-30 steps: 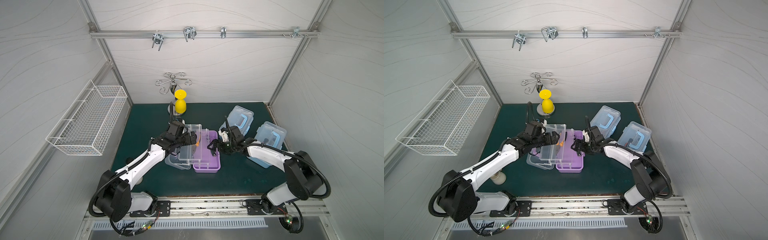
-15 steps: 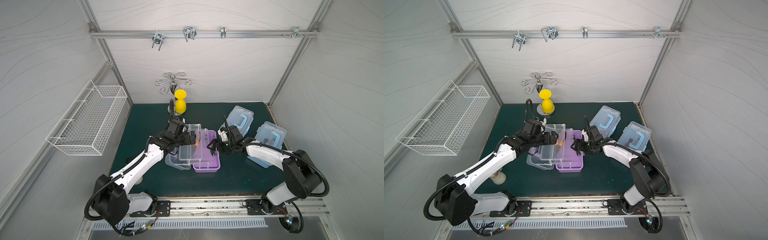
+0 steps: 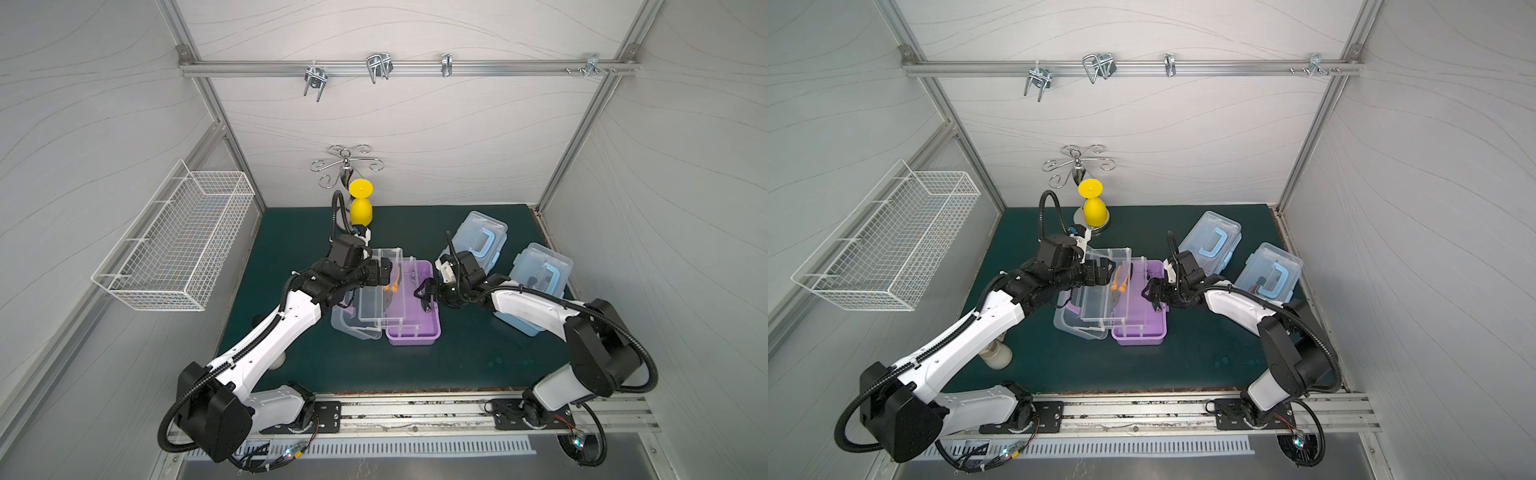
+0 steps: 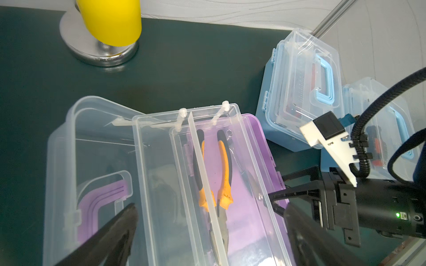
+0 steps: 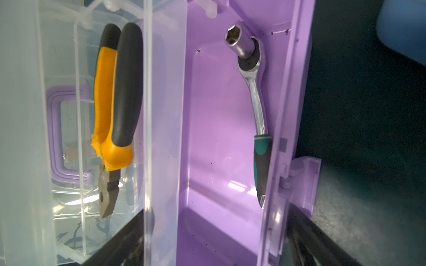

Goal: Close toolboxes
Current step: Close the toolbox lid.

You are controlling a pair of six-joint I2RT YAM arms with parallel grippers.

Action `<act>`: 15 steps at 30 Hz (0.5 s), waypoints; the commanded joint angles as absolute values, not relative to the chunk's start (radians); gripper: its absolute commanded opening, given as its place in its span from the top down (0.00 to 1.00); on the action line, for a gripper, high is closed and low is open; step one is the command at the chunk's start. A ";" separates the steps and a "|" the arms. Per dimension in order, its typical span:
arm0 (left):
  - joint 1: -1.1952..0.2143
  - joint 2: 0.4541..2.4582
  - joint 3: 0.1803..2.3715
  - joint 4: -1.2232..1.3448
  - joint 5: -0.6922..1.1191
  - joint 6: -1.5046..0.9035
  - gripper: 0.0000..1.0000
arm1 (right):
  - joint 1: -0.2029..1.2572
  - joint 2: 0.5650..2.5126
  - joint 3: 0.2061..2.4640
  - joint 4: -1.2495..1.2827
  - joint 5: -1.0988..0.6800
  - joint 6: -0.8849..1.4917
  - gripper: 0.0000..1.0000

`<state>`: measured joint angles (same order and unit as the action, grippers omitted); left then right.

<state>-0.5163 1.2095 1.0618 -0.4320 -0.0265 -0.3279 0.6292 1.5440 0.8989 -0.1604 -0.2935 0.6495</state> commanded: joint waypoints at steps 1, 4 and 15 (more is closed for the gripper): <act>-0.520 1.162 1.115 -0.437 -0.060 -0.314 0.01 | 0.644 1.575 0.916 -0.162 -0.282 0.631 0.12; -0.520 1.125 1.108 -0.445 -0.097 -0.318 0.01 | 0.644 1.578 0.915 -0.166 -0.279 0.630 0.14; -0.369 1.029 0.976 -0.413 -0.045 -0.418 0.01 | 0.630 1.549 0.894 -0.164 -0.287 0.631 0.24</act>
